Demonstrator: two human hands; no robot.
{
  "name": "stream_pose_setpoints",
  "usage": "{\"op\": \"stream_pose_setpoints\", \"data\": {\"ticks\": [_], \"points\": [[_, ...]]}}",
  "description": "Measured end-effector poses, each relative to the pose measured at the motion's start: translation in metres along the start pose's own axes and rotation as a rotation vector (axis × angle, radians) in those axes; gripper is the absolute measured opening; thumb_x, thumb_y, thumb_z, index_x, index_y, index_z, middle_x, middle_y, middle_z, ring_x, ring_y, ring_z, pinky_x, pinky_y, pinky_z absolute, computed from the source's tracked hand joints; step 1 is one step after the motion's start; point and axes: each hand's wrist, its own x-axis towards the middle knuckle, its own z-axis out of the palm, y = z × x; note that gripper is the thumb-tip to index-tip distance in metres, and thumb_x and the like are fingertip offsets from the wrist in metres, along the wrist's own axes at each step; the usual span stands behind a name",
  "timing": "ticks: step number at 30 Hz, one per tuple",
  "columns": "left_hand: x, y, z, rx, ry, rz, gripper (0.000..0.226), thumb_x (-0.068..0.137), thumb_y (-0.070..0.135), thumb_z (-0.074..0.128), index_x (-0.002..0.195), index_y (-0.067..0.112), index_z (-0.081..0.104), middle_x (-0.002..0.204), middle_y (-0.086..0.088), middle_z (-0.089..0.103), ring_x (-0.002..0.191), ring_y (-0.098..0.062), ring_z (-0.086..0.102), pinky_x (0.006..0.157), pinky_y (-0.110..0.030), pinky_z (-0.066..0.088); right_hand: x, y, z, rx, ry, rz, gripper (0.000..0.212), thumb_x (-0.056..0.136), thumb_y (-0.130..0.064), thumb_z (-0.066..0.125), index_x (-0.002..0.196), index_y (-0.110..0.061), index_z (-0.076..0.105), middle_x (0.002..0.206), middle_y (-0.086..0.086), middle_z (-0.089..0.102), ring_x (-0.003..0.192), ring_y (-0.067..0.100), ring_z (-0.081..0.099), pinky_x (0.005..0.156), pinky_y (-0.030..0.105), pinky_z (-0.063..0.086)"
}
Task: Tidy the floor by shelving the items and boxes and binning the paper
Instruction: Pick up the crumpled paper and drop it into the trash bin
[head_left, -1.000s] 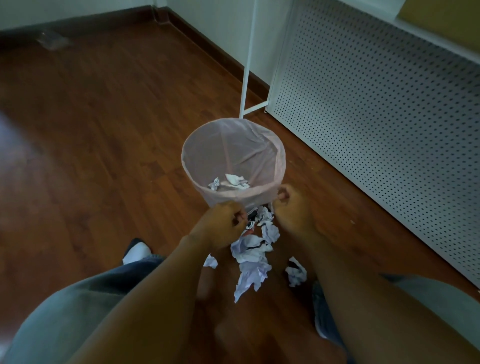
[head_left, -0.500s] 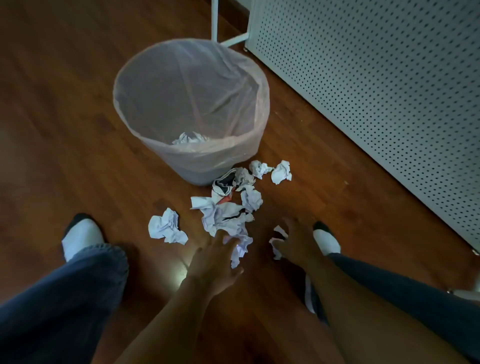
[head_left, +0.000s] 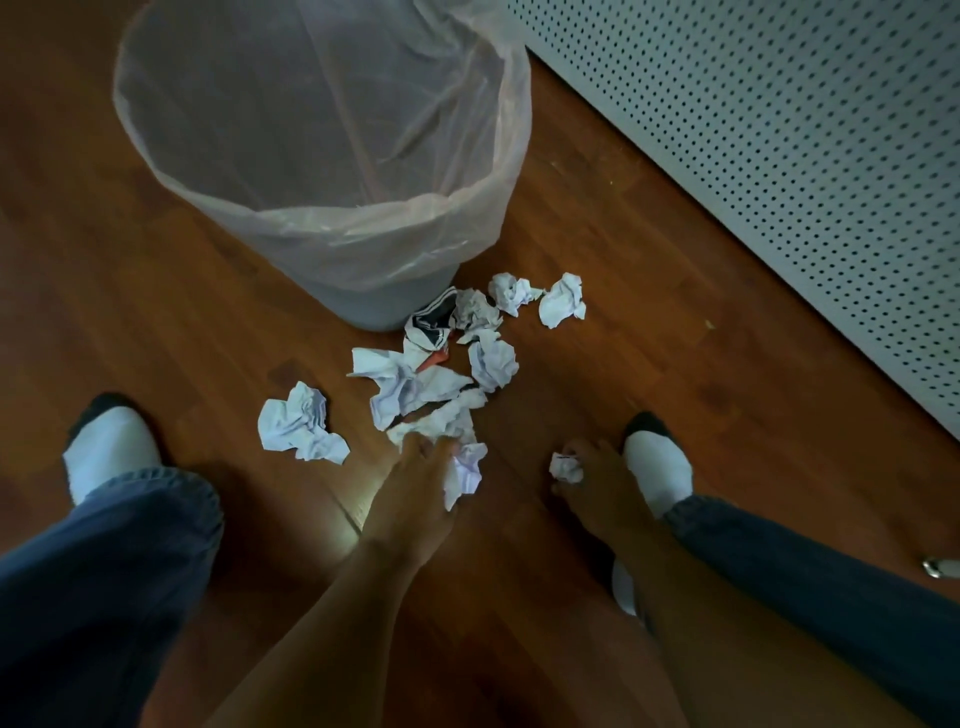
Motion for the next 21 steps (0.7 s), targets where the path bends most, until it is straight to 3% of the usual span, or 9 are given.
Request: {"op": "stream_pose_setpoints", "data": {"ticks": [1,3,5,8,14,17,21], "points": [[-0.001,0.002,-0.006,-0.009,0.006,0.010,0.053,0.083,0.025,0.074,0.130,0.027,0.049,0.128,-0.004,0.044,0.102,-0.022,0.064,0.081,-0.027,0.055,0.002,0.001,0.000,0.034,0.043,-0.025,0.052,0.092,-0.020,0.068,0.137,0.002,0.052,0.136,0.016,0.053,0.125,0.029,0.055,0.103,0.037,0.043],[-0.002,0.009,-0.018,-0.014,-0.001,0.025,0.051,0.087,0.021,0.069,0.134,0.024,0.052,0.129,-0.004,0.047,0.106,-0.021,0.062,0.081,-0.019,0.047,-0.001,0.001,-0.006,0.051,0.047,-0.066,0.050,0.089,-0.024,0.070,0.134,-0.007,0.058,0.135,0.018,0.055,0.123,0.035,0.054,0.102,0.043,0.045],[-0.001,0.015,-0.033,-0.013,-0.005,0.030,0.058,0.088,0.016,0.065,0.142,0.026,0.047,0.131,0.000,0.050,0.114,-0.018,0.057,0.083,-0.016,0.041,-0.013,-0.011,-0.022,0.071,0.034,-0.127,0.050,0.089,-0.025,0.070,0.134,-0.006,0.058,0.134,0.019,0.057,0.122,0.035,0.055,0.101,0.043,0.045],[-0.003,0.025,-0.059,-0.051,-0.006,0.017,0.061,0.086,0.024,0.062,0.143,0.031,0.043,0.135,-0.002,0.052,0.118,-0.021,0.057,0.091,-0.029,0.052,-0.039,-0.029,-0.054,0.077,0.021,-0.156,0.056,0.092,-0.022,0.069,0.141,-0.006,0.051,0.142,0.019,0.052,0.129,0.035,0.051,0.104,0.039,0.041],[-0.022,0.064,-0.132,-0.037,0.075,0.049,0.046,0.086,0.023,0.063,0.132,0.025,0.059,0.138,-0.004,0.054,0.121,-0.025,0.056,0.102,-0.034,0.045,-0.093,-0.064,-0.126,0.128,0.109,-0.254,0.048,0.095,-0.015,0.064,0.137,0.006,0.052,0.140,0.026,0.054,0.130,0.038,0.050,0.102,0.039,0.039],[-0.038,0.083,-0.169,-0.021,0.082,0.112,0.050,0.075,0.040,0.057,0.123,0.027,0.062,0.137,-0.004,0.055,0.114,-0.024,0.060,0.097,-0.040,0.048,-0.121,-0.086,-0.152,0.080,0.160,-0.301,0.042,0.094,-0.017,0.065,0.128,0.007,0.059,0.131,0.026,0.061,0.122,0.040,0.056,0.096,0.041,0.044],[-0.062,0.110,-0.219,0.025,0.047,0.172,0.036,0.083,0.025,0.066,0.118,0.022,0.063,0.107,0.004,0.067,0.093,-0.015,0.061,0.077,-0.021,0.039,-0.150,-0.109,-0.180,0.063,0.246,-0.380,0.043,0.088,-0.020,0.072,0.121,0.005,0.061,0.106,0.020,0.066,0.104,0.038,0.062,0.088,0.042,0.049]]}}
